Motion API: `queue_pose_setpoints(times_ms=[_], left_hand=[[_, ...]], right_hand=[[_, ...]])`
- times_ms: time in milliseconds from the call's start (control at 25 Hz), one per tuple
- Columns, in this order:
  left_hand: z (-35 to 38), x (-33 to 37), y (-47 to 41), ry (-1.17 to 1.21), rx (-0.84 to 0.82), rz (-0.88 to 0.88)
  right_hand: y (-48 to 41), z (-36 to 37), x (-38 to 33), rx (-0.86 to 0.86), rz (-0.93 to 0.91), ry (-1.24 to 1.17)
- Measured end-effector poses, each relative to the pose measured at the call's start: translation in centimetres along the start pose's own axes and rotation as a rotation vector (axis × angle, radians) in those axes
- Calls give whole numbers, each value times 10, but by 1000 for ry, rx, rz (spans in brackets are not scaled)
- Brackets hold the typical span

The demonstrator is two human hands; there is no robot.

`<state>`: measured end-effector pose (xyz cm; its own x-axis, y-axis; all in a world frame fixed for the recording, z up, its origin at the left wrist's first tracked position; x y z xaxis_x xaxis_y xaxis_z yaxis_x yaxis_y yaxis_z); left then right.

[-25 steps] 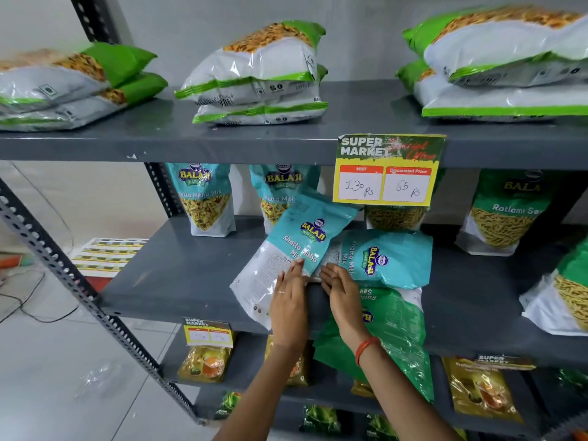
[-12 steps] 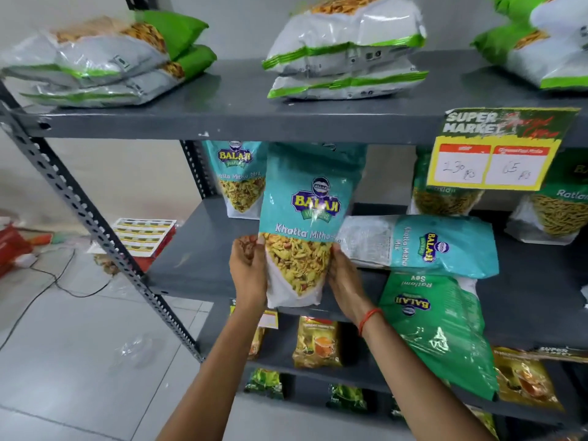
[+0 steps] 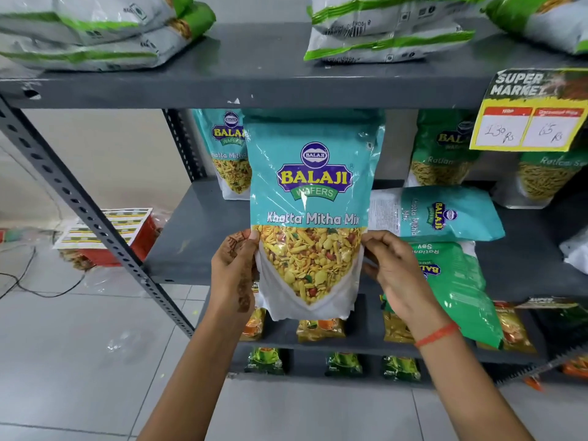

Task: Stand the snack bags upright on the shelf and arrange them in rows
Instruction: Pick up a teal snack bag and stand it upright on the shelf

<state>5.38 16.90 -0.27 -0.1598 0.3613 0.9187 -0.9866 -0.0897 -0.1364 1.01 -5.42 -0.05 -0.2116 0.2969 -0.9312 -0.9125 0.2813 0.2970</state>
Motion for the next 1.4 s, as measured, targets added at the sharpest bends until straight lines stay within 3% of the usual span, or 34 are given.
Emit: queue_pose_setpoints(times_ms=[400, 680, 920, 1200, 1400], left_hand=[[-19, -2, -16, -55, 62, 9], [-71, -12, -69, -158, 273, 69], [-114, -20, -122, -180, 363, 98], [-132, -26, -156, -226, 353, 22], [-118, -24, -131, -348, 320, 92]], right_hand=[[-15, 28, 4, -35, 3, -6], [-84, 108, 55, -3, 4, 73], [-109, 181, 73, -7, -158, 193], [-112, 206, 81, -13, -199, 221], [-107, 203, 78, 15, -230, 261]])
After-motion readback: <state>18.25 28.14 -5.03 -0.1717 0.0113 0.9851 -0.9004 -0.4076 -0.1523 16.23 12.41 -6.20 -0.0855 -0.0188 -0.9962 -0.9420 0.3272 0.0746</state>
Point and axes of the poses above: each hand's wrist, its own y-axis away from the middle knuckle, its own z-axis out of the palm, x = y × z, the point moved 2 cm from there along -y, towards the middle knuckle, and after that the axes turned 12 degrees about z, right-handed, at the moved point
